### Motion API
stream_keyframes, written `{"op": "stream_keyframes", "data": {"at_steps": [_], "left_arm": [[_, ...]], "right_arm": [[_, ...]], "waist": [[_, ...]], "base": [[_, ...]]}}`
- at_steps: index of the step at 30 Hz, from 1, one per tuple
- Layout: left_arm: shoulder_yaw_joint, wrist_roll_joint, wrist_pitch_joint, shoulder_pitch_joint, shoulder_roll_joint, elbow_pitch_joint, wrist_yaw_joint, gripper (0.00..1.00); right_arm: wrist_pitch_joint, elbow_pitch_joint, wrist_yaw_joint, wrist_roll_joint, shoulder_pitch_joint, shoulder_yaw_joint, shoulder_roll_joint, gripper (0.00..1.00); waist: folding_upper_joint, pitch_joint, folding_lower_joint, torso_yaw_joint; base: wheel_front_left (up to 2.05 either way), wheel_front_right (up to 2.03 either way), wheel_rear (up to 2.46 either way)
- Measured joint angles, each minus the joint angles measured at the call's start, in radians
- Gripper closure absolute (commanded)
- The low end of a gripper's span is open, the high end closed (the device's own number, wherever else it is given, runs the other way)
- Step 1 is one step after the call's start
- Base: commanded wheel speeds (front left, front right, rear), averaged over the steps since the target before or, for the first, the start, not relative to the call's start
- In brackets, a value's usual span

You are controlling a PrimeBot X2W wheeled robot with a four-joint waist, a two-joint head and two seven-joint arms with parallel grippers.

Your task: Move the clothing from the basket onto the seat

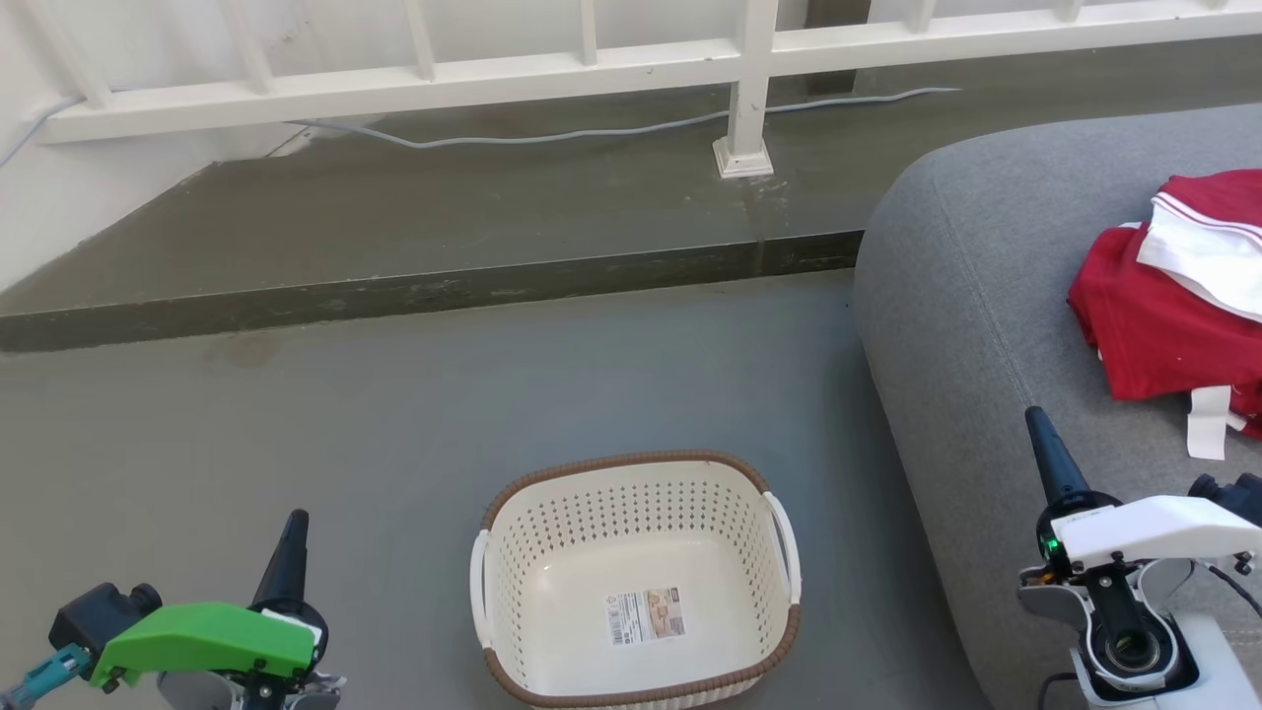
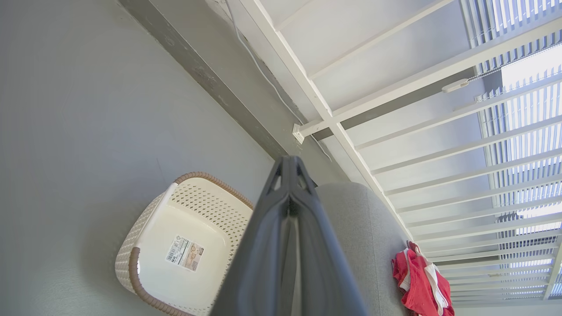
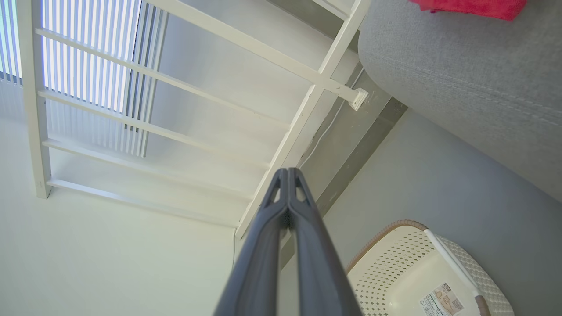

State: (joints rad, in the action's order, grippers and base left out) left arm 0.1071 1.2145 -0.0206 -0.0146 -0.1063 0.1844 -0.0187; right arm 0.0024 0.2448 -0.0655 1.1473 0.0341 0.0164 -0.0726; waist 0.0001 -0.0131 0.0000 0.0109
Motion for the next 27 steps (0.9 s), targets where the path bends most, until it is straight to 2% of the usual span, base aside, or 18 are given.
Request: {"op": "stream_keyframes", "data": {"at_steps": [27], "left_arm": [[-0.084, 0.325, 0.057, 0.039, 0.021, 0.056, -0.07, 1.0]], "right_arm": [[0.065, 0.024, -0.04, 0.343, 0.02, -0.095, 0.012, 1.0]], "waist": [[0.0, 0.008, 0.0, -0.008]], "base": [[0.0, 0.0, 0.0]]}}
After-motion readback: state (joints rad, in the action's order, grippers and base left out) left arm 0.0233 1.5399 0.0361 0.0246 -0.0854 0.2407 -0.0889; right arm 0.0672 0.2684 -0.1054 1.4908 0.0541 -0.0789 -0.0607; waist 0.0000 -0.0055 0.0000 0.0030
